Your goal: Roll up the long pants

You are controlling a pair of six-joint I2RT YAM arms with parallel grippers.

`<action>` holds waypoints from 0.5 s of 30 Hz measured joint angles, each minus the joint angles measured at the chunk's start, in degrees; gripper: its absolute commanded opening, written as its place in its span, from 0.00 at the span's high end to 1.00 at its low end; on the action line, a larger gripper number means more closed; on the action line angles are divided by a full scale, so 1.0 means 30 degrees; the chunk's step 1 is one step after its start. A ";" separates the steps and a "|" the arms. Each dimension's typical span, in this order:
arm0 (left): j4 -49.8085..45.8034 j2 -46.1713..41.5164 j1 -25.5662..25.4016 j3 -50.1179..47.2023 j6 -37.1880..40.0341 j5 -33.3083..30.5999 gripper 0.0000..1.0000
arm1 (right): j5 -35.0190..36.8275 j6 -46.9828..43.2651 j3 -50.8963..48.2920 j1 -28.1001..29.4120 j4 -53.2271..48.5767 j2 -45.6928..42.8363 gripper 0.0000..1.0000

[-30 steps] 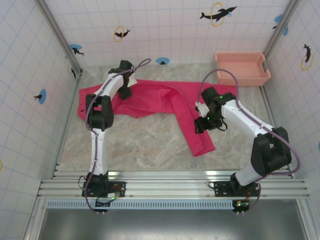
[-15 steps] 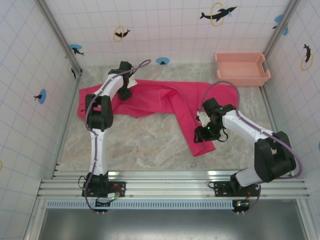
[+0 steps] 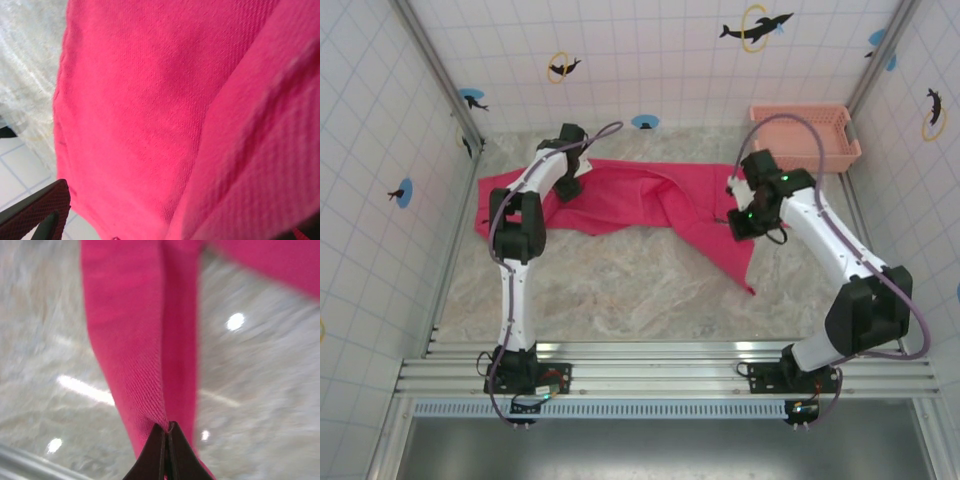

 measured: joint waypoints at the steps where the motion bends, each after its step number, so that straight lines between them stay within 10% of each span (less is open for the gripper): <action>1: 0.0022 -0.0153 0.0000 -0.0015 0.0000 -0.0109 0.03 | 0.0663 -0.0240 0.1100 -0.0503 -0.0131 0.0022 1.00; 15: 0.0146 -0.0328 0.0000 0.0073 0.0459 -0.1588 0.03 | 0.5442 -0.2157 1.0295 -0.5515 0.0248 0.9602 1.00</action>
